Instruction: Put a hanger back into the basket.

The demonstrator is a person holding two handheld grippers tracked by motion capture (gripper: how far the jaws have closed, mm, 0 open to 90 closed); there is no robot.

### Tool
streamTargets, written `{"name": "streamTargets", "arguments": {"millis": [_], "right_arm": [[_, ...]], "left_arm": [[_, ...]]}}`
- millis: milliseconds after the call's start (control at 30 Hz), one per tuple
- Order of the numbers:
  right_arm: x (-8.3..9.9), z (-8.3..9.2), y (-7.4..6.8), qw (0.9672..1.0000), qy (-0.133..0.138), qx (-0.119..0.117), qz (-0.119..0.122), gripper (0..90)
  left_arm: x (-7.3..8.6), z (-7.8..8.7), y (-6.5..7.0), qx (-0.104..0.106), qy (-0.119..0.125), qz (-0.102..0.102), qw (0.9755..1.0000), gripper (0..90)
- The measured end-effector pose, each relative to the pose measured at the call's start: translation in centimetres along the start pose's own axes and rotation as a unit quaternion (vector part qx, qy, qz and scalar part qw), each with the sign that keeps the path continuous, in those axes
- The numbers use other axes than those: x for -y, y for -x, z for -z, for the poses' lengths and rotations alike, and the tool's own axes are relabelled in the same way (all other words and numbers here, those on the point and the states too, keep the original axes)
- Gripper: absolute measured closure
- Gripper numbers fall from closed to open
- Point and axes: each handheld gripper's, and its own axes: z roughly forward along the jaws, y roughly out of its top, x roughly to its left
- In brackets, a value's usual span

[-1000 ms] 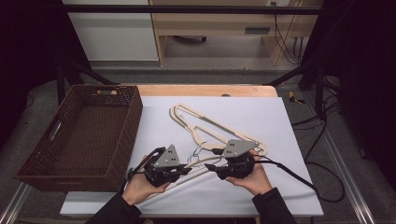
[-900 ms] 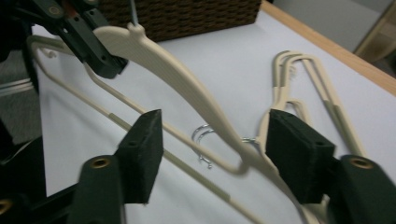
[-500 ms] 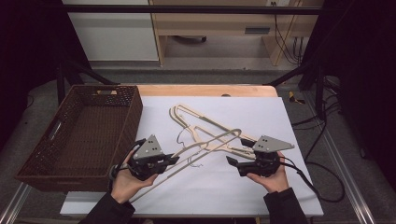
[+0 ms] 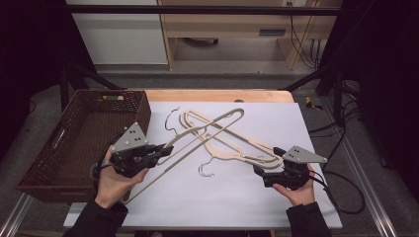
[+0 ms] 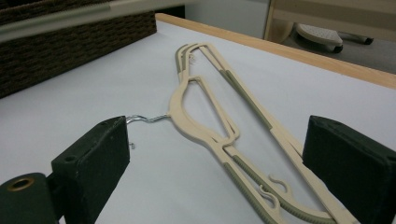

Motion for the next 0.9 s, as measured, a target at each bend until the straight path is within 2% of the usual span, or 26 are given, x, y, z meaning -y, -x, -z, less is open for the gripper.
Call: {"name": "streamTargets", "arguments": {"millis": [200, 300, 433, 467, 567, 600, 667, 700, 767, 833, 867, 900], "right_arm": [[0.3, 0.2, 0.3, 0.9999, 0.001, 0.013, -0.007, 7.0], [0.4, 0.2, 0.4, 0.9998, 0.003, 0.016, -0.014, 6.7], [0.6, 0.2, 0.5, 0.9998, 0.000, 0.017, -0.013, 6.4], [0.6, 0.2, 0.5, 0.9998, 0.000, 0.017, -0.013, 6.4], [0.6, 0.3, 0.6, 0.9997, -0.001, 0.017, -0.015, 6.1], [0.6, 0.3, 0.6, 0.9997, -0.001, 0.018, -0.016, 6.1], [0.7, 0.3, 0.7, 0.9997, -0.003, 0.018, -0.018, 6.1], [0.7, 0.3, 0.7, 0.9997, -0.003, 0.019, -0.017, 6.1], [0.7, 0.3, 0.8, 0.9997, -0.004, 0.017, -0.016, 6.1], [0.7, 0.2, 0.8, 0.9997, -0.005, 0.018, -0.016, 6.1], [0.7, 0.2, 0.8, 0.9997, -0.005, 0.018, -0.016, 6.1], [0.8, 0.2, 0.7, 0.9996, -0.006, 0.019, -0.019, 6.0]], "left_arm": [[-1.5, 1.7, -1.7, -0.013, 0.009, 0.002, 0.9999, 86.0], [-1.8, 2.1, -2.3, -0.017, 0.009, 0.004, 0.9998, 86.0], [-2.0, 3.4, -4.3, -0.032, 0.008, 0.009, 0.9994, 86.0], [-2.0, 3.4, -4.3, -0.032, 0.008, 0.009, 0.9994, 86.0], [-1.6, 4.4, -6.2, -0.050, 0.011, 0.019, 0.9985, 86.0], [-1.6, 4.4, -6.2, -0.050, 0.011, 0.019, 0.9985, 86.0], [-1.0, 5.2, -7.6, -0.060, 0.015, 0.025, 0.9978, 86.0], [-1.0, 5.2, -7.6, -0.060, 0.015, 0.025, 0.9978, 86.1], [-0.5, 5.7, -8.7, -0.065, 0.016, 0.028, 0.9973, 86.0], [0.1, 6.2, -9.8, -0.078, 0.014, 0.030, 0.9964, 86.1], [0.1, 6.2, -9.8, -0.078, 0.014, 0.030, 0.9964, 86.0], [0.6, 6.5, -10.5, -0.088, 0.015, 0.027, 0.9956, 86.0]]}}
